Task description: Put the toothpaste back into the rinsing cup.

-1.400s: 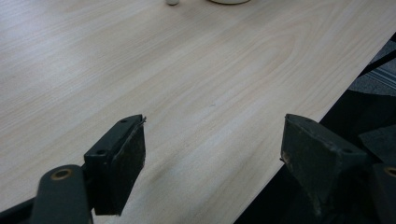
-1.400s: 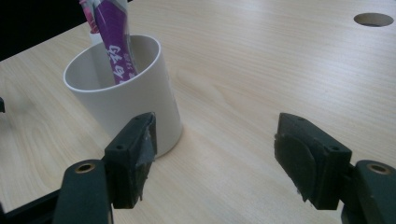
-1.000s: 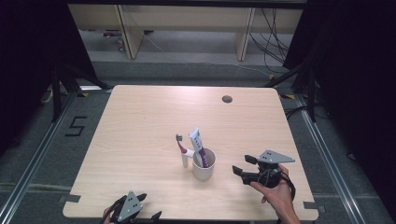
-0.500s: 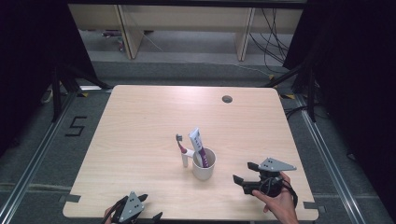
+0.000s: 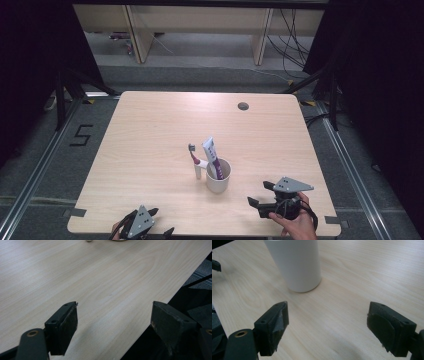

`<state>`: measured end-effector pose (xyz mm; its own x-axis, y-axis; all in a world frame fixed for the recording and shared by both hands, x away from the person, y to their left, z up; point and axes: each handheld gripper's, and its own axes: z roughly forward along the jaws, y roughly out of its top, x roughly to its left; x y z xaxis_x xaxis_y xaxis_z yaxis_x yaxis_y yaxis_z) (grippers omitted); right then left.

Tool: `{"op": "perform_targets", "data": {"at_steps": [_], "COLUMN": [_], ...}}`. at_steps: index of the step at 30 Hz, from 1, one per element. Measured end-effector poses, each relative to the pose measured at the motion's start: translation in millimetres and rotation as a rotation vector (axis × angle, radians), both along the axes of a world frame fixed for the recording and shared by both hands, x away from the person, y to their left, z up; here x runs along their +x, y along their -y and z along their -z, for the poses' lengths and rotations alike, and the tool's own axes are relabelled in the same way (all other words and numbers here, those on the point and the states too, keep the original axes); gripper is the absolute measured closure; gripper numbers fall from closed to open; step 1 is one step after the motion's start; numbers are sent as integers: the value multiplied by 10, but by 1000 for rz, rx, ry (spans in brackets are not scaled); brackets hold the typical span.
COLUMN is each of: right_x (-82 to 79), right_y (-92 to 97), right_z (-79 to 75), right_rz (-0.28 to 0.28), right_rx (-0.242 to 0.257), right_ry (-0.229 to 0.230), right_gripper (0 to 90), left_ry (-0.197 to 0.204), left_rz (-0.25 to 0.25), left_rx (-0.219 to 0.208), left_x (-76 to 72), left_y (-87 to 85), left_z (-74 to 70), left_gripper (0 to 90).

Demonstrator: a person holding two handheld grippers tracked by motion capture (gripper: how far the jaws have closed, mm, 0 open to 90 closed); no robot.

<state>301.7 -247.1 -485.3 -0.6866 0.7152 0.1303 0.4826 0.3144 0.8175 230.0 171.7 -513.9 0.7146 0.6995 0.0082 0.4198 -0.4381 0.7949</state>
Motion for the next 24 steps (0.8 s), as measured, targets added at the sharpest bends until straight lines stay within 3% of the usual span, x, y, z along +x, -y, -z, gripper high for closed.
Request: {"op": "perform_targets", "data": {"at_steps": [2, 3, 4, 5, 6, 7, 8, 10, 11, 12, 13, 14, 15, 16, 17, 18, 20, 22, 24], "right_x": [-39, -54, -50, -60, -108, -84, -105, -112, -133, -130, -176, -150, -178, -189, -175, -200, -197, -237, -232], "right_y": [-20, -33, -19, -22, -38, -18, -33, -11, -27, -11, -27, -12, -25, -22, -7, -21, -11, -36, -20], "right_z": [0, 5, 3, 8, -5, 6, 16, 13, 21, 23, 15, 35, 37, 38, 46, 44, 52, 55, 60], "right_rz": [4, 0, -3, -14, 13, -6, 1, -14, -9, -16, 9, -20, -5, -6, -15, -9, -18, 3, -18], "right_rx": [-1, 9, -22, -16, -9, -30, -15, -36, -15, -31, -16, -28, -16, -29, -50, -41, -49, -24, -49], "right_ry": [-30, -37, -3, -4, -54, 2, -22, -2, -29, -6, -62, -23, -56, -58, -14, -52, -33, -75, -40], "right_gripper": [184, 183, 179, 175, 174, 173, 173, 171, 168, 168, 168, 167, 166, 166, 165, 165, 165, 164, 164], "left_ry": [31, 18, -6, -5, -6, 26, 7, -4, -5, -6, -6, -6, -6, -6, -7, -4, 0, -7, -3], "left_rz": [22, 13, -9, 1, 2, 17, 4, 0, -4, 4, 4, -5, -4, 4, 3, 1, 1, 3, 5], "left_rx": [35, 20, -29, -1, -1, 30, 3, 7, -3, 9, 9, -7, -7, 8, 6, 6, 8, 8, 7], "left_x": [28, 16, -9, -6, -2, 25, 6, -2, -4, -1, -1, -4, -3, -1, -3, -1, 2, -1, 0], "left_y": [-23, -14, 15, -2, -3, -21, -4, -2, 6, -1, -1, 10, 10, -2, -2, -3, -4, -2, 1], "left_z": [-11, -8, 4, -7, -7, -10, -1, -3, 1, -4, -3, 4, 5, -2, -2, -3, -3, -2, 2], "left_gripper": [216, 216, 216, 216, 216, 216, 216, 216, 216, 216, 216, 215, 216, 216, 216, 216, 216, 216, 216]}}
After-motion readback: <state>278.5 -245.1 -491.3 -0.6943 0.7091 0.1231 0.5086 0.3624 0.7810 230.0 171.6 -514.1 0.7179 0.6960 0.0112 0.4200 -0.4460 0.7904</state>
